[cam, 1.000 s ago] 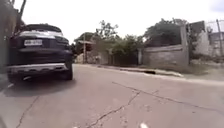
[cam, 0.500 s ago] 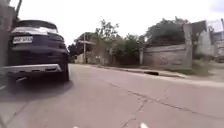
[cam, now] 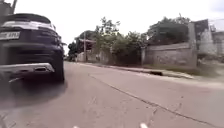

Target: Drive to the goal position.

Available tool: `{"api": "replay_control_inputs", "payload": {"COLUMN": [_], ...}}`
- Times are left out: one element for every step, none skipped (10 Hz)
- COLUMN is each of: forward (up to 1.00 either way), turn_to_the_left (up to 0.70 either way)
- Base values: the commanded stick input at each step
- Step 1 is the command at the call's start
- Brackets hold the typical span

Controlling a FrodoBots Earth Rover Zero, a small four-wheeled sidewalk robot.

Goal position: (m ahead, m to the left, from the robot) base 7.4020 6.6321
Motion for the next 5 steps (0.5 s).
{"api": "replay_control_inputs", "payload": {"forward": [0.7,0.7,0.7,0.7,0.7], "turn_to_the_left": [0.35,0.33,0.23,0.06,0.0]}}
